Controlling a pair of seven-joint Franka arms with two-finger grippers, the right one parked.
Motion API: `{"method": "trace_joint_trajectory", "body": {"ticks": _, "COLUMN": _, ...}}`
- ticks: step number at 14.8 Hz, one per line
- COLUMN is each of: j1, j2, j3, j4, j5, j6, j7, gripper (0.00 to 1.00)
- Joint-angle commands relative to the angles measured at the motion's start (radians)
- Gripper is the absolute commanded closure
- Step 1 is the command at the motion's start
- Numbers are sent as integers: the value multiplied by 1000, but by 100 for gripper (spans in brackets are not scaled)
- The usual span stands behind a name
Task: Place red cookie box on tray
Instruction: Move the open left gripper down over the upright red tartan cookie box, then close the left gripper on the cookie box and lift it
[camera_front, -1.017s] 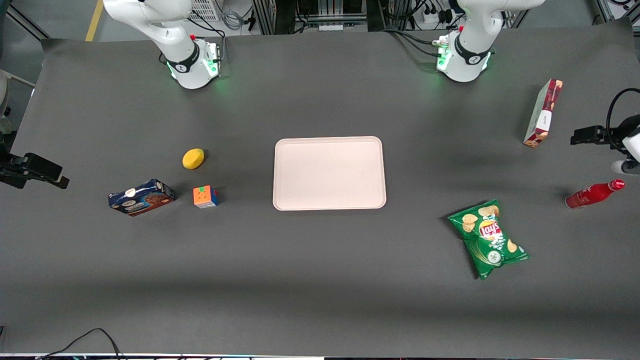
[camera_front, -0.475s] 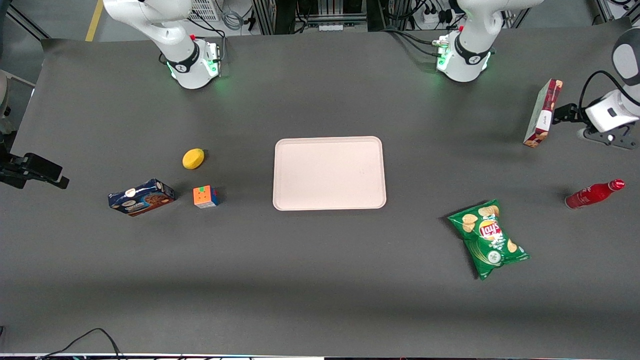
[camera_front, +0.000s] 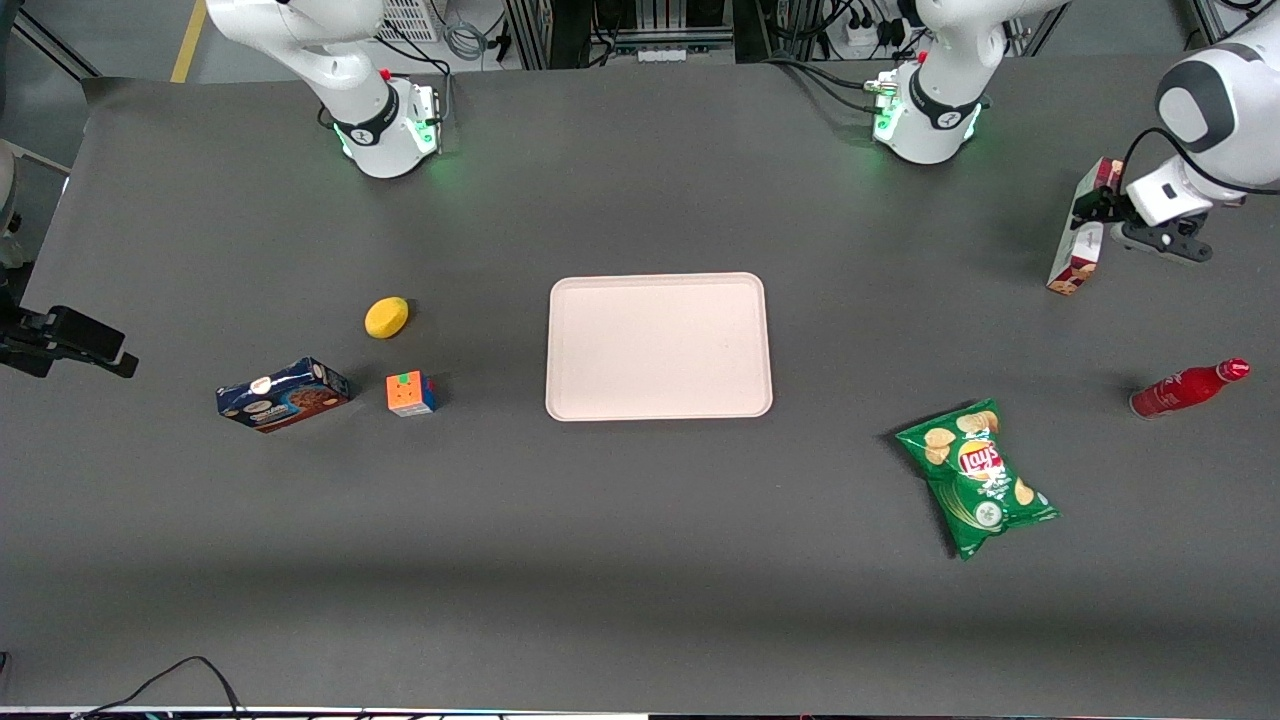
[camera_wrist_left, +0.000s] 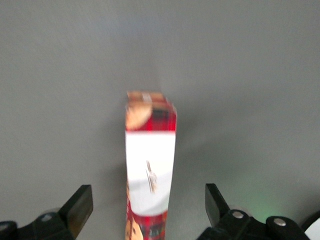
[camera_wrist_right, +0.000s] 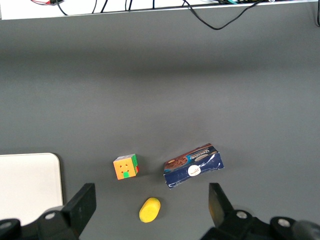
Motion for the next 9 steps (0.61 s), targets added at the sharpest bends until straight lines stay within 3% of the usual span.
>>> {"method": "trace_joint_trajectory", "body": {"ticks": 1, "j1": 90, "j2": -36, "j3": -4, "j4": -63, "j5": 54, "j6": 18, "j7": 57, "gripper": 0}}
{"method": "trace_joint_trajectory", "body": {"ticks": 4, "j1": 109, "j2": -33, "j3": 22, "j4": -91, "j5": 54, "j6": 40, "j7": 94, "gripper": 0}}
{"method": "trace_joint_trajectory", "body": {"ticks": 8, "j1": 107, "j2": 58, "j3": 29, "j4": -115, "j5": 56, "j6": 225, "j7": 94, "gripper": 0}}
{"method": "trace_joint_trajectory", "body": {"ticks": 9, "j1": 106, "j2": 81, "j3": 31, "j4": -115, "j5": 56, "j6": 262, "j7": 94, "gripper": 6}}
